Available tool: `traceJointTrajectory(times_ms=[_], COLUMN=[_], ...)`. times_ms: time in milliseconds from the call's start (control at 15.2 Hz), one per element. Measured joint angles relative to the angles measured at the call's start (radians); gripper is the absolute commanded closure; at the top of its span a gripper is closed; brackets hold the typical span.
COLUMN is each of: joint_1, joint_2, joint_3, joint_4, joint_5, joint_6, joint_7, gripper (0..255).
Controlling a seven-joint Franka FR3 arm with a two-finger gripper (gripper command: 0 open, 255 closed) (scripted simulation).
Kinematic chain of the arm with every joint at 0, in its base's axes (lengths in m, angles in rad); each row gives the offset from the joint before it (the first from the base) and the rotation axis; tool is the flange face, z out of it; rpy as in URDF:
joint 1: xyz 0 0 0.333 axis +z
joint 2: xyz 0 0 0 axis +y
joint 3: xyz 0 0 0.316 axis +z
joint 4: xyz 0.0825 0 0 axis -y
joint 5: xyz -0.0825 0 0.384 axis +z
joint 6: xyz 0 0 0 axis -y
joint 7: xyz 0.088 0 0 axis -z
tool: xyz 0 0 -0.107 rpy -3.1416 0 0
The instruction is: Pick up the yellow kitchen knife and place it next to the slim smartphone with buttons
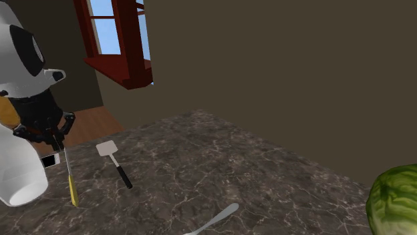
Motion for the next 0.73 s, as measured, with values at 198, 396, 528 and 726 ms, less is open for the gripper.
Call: traceJointTrajectory(times_ms=[198,396,528,726], joint_1=[-0.005,0.013,0.005,-0.028], joint_2=[-0.004,0.001,-0.009,-0.038], joint_3=[-0.009,-0.007,-0.006,0.004], joint_4=[-0.029,-0.022,-0.051,-0.169], joint_5=[0.004,-0.005,0.006,0.064], joint_6=[0.084,0.151,0.166,0.262], joint_7=[-0.007,0.014,0.003,-0.057], gripper=[255,0,0,0])
